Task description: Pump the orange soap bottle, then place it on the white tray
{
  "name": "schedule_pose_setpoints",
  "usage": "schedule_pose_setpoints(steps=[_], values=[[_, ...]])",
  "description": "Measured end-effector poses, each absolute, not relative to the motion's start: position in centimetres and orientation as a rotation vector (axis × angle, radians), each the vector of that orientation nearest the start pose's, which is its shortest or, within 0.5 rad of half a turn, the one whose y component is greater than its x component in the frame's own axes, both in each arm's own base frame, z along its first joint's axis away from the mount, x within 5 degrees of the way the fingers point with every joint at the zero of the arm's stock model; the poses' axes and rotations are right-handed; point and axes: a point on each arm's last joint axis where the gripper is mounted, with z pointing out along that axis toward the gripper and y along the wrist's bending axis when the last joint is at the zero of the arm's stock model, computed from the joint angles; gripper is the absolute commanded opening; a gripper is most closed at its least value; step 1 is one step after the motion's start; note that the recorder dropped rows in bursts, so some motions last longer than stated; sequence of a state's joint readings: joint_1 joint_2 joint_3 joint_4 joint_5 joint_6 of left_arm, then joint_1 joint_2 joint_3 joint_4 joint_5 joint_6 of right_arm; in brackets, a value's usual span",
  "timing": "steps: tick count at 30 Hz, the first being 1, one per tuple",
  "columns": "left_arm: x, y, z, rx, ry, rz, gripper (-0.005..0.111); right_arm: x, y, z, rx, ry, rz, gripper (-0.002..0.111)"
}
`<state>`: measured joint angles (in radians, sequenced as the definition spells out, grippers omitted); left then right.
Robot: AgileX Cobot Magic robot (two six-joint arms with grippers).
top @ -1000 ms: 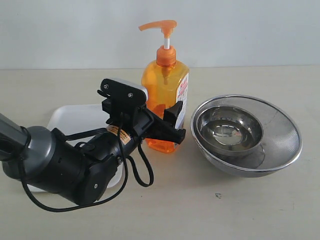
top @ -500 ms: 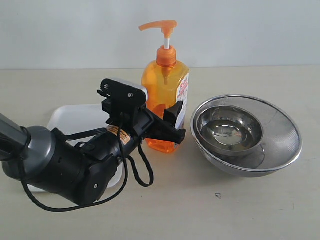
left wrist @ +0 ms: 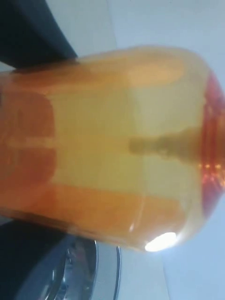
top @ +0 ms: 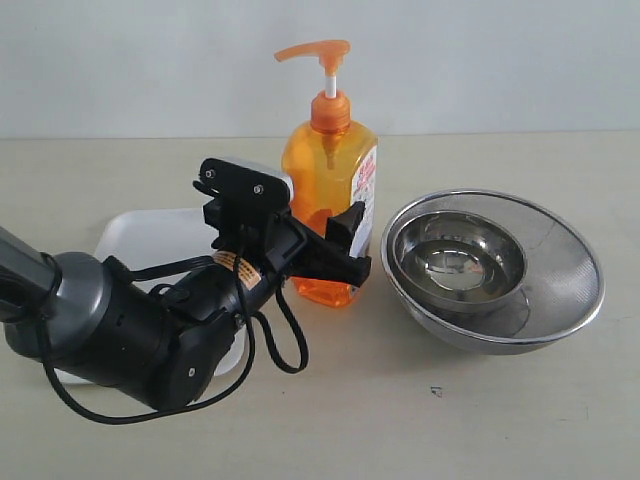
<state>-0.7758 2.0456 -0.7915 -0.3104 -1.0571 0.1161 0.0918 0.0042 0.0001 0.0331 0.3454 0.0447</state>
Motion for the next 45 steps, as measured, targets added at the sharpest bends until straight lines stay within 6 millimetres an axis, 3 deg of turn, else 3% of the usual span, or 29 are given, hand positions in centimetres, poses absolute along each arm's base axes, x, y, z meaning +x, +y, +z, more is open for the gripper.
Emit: schedule_pose_setpoints(steps=[25,45], values=[[27.0,-25.1,12.4,0.372,1.684,-0.414,0.005,5.3,0.6,18.2,-0.022,1.835,0.128,0.000],[22.9,-27.2,13.2,0.326,1.747,-0.257,0.005,5.3,0.6,18.2,-0.022,1.835,0.128,0.000]])
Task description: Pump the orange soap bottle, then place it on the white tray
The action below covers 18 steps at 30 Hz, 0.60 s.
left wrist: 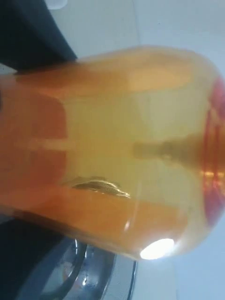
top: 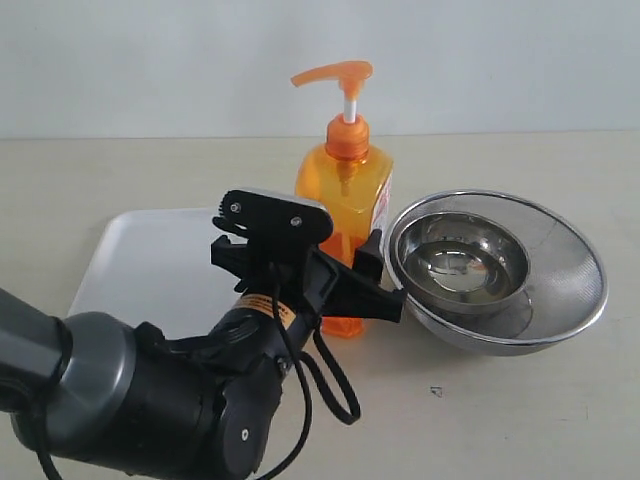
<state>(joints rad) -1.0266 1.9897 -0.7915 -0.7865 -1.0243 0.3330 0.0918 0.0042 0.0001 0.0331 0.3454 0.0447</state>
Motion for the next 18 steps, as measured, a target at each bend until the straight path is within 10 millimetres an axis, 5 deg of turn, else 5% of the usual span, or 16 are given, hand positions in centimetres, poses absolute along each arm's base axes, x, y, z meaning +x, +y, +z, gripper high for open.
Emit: schedule_pose_setpoints(steps=[18], values=[[21.3,-26.9,13.3,0.128,1.771,-0.192,0.005,5.3,0.6,18.2,-0.022,1.835,0.128,0.000]])
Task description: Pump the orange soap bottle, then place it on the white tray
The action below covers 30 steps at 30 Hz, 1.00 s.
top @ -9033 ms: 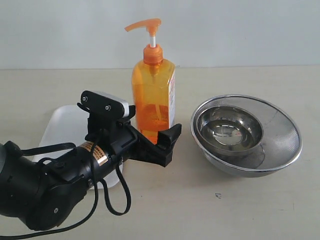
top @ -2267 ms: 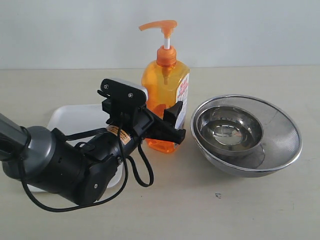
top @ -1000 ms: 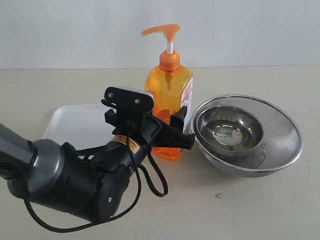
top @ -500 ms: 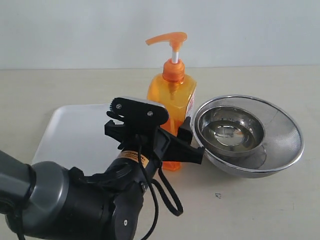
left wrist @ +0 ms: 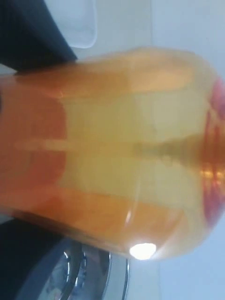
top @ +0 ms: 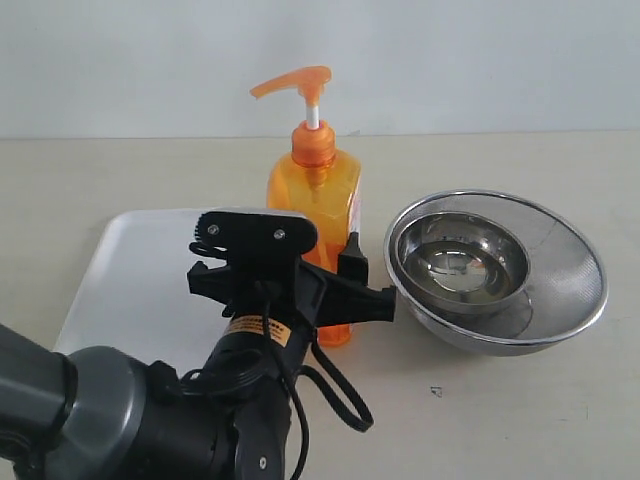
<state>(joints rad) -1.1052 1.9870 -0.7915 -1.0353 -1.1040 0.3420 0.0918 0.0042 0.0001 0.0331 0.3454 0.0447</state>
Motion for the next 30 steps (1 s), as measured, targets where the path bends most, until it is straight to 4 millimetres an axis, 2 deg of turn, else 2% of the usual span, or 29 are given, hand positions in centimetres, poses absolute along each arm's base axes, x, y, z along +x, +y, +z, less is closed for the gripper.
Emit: schedule_pose_setpoints(steps=[4,11,13,16,18,21,24,30], values=[[20.43,-27.40,13.37,0.124,1.762,-0.199,0.005,5.34,0.59,18.18,-0.022,1.835,0.128,0.000],[20.32,-27.38,13.32,0.120,1.765,-0.197,0.005,5.34,0.59,18.18,-0.022,1.835,0.128,0.000],[20.32,-27.37,13.32,0.120,1.765,-0.196,0.014,5.34,0.59,18.18,-0.022,1.835,0.128,0.000],[20.32,-27.36,13.31,0.118,1.766,-0.195,0.048,5.34,0.59,18.18,-0.022,1.835,0.128,0.000],[20.32,-27.36,13.31,0.118,1.766,-0.195,0.065,5.34,0.59,18.18,-0.022,1.835,0.128,0.000],[20.32,-27.36,13.31,0.118,1.766,-0.195,0.081,5.34,0.59,18.18,-0.022,1.835,0.128,0.000],[20.32,-27.35,13.33,0.117,1.764,-0.195,0.085,5.34,0.59,18.18,-0.022,1.835,0.128,0.000],[20.33,-27.34,13.35,0.117,1.762,-0.194,0.085,5.34,0.59,18.18,-0.022,1.835,0.128,0.000]])
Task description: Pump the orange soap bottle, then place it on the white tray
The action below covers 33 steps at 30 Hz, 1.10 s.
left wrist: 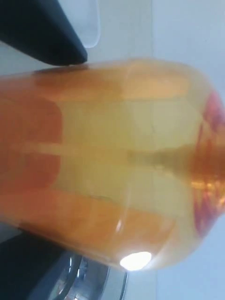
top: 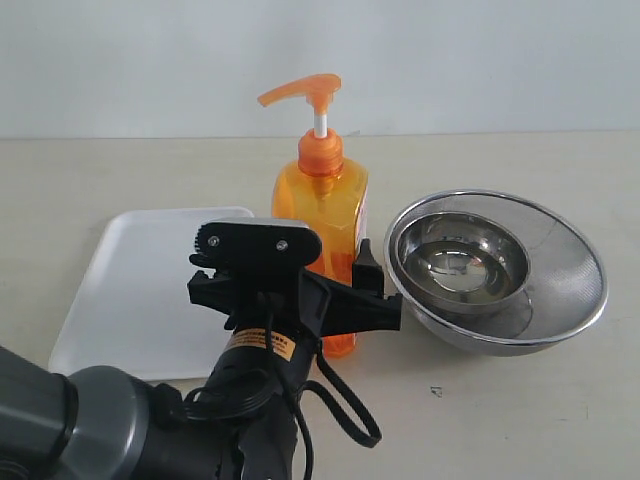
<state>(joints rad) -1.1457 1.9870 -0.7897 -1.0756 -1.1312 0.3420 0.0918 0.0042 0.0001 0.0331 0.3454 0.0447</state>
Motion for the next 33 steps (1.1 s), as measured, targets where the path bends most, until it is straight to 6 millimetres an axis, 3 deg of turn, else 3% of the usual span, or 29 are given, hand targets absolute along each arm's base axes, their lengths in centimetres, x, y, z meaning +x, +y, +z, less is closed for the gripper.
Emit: schedule_pose_setpoints(steps=[10,20,33], values=[[20.6,-27.4,13.5,0.137,1.749,-0.201,0.085,5.3,0.6,18.2,-0.022,1.835,0.128,0.000],[22.6,-26.0,13.6,0.094,1.735,-0.176,0.085,5.3,0.6,18.2,-0.022,1.835,0.128,0.000],[22.9,-26.7,14.1,0.209,1.674,-0.239,0.085,5.3,0.6,18.2,-0.022,1.835,0.128,0.000]])
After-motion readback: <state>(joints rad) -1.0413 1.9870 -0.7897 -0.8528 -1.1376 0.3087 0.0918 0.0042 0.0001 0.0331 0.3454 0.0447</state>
